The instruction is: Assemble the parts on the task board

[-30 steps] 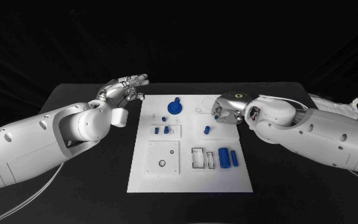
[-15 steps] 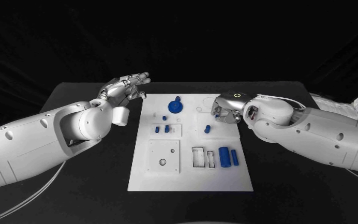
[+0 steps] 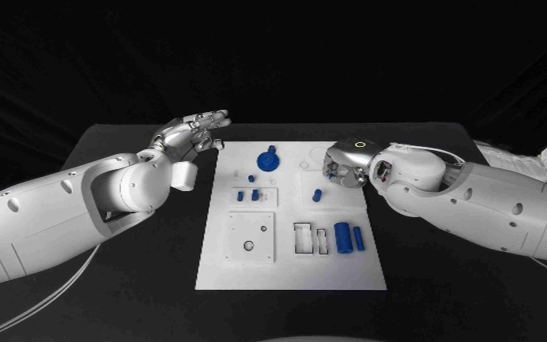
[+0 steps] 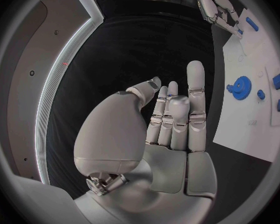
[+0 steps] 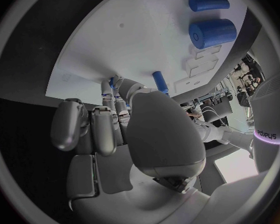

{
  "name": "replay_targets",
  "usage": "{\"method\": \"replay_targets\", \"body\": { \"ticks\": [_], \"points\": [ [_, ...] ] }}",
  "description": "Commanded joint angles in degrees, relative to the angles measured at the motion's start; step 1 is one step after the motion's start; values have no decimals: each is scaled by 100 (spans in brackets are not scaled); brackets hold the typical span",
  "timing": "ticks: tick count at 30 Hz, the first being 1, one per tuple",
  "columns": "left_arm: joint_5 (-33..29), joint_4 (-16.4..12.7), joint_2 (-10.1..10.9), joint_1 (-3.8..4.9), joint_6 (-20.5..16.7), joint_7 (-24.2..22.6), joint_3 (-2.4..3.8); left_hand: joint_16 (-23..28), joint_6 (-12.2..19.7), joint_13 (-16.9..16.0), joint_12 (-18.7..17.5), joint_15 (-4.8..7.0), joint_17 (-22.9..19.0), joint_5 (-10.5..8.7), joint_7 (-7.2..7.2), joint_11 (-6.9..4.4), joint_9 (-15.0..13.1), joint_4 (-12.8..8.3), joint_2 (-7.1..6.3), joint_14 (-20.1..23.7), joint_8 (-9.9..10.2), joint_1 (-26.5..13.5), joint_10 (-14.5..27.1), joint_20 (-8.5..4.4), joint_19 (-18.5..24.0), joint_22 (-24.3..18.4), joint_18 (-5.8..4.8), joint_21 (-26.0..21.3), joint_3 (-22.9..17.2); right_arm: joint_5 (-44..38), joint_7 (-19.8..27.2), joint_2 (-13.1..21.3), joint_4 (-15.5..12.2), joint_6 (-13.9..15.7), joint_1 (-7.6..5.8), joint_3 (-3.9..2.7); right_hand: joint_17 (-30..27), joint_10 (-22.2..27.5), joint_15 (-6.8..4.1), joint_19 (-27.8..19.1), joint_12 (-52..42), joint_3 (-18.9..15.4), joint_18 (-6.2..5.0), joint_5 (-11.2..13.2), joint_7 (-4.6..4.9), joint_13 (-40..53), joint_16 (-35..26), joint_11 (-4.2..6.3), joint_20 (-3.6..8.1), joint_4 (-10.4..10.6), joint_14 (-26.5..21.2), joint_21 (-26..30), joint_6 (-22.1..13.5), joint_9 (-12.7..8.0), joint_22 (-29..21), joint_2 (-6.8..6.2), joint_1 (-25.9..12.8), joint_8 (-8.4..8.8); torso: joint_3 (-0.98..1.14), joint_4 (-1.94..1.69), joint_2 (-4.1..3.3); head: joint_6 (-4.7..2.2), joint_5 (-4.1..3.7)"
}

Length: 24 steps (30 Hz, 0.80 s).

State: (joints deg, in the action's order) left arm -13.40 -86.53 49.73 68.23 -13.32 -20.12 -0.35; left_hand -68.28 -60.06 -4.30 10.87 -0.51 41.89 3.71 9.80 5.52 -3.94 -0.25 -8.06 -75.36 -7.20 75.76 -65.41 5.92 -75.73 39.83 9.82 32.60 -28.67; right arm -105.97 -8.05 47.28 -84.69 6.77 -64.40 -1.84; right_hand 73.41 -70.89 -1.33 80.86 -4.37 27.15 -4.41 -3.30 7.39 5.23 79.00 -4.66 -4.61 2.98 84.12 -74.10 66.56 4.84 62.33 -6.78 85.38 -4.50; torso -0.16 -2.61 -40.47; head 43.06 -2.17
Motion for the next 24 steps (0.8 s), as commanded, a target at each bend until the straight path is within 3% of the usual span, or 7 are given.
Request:
{"method": "replay_targets", "body": {
  "ticks": [1, 10, 12, 24],
  "points": [
    [67, -5, -11, 2, 122, 61, 2, 21, 49, 7, 25, 4, -12, 28, 14, 9, 5, -28, -7, 52, -8, 46, 51, -7, 39, -9, 55, -26, -6, -289, -149, 1, -11, -155, 43, 27, 6, -183, -2, 37, 28, 230, -88, -16, 10, 1, 28, 121, 11, -222, 300, -31, 53, 8, 12, 22, 31, 34, 2, 6, 1, 5, -9],
    [83, 2, -17, 1, 113, 85, -1, 32, 63, 9, 37, 0, -45, 29, 20, 15, 5, -52, 3, 70, -12, 73, 72, -4, 43, -15, 54, -35, -3, -324, -150, 64, -193, 218, 53, 22, 23, -251, -3, 41, 39, 430, -85, -18, 15, -12, 50, 119, 16, -396, 301, -52, 99, 16, 41, 28, 9, 45, 4, 1, 2, 0, -18],
    [84, 3, -16, 1, 112, 87, -1, 34, 67, 9, 40, -1, -52, 29, 22, 16, 5, -57, 5, 74, -12, 78, 76, -4, 44, -16, 54, -37, -2, -320, -157, 86, -241, 268, 52, 18, 27, -261, -4, 41, 41, 459, -84, -17, 14, -13, 55, 117, 16, -419, 302, -55, 107, 17, 45, 27, -3, 46, -4, 0, 4, -2, -24],
    [85, 4, -13, 0, 110, 98, -3, 39, 74, 9, 46, -3, -68, 29, 25, 19, 5, -69, 9, 84, -14, 91, 86, -2, 46, -18, 54, -41, -2, -339, -218, 213, -458, 403, -2, -37, 38, -296, -6, 46, 46, 570, -80, -15, 11, -19, 68, 123, 21, -507, 303, -74, 133, 22, 73, 19, -42, 51, -4, 3, -1, -8, -17]
  ]
}}
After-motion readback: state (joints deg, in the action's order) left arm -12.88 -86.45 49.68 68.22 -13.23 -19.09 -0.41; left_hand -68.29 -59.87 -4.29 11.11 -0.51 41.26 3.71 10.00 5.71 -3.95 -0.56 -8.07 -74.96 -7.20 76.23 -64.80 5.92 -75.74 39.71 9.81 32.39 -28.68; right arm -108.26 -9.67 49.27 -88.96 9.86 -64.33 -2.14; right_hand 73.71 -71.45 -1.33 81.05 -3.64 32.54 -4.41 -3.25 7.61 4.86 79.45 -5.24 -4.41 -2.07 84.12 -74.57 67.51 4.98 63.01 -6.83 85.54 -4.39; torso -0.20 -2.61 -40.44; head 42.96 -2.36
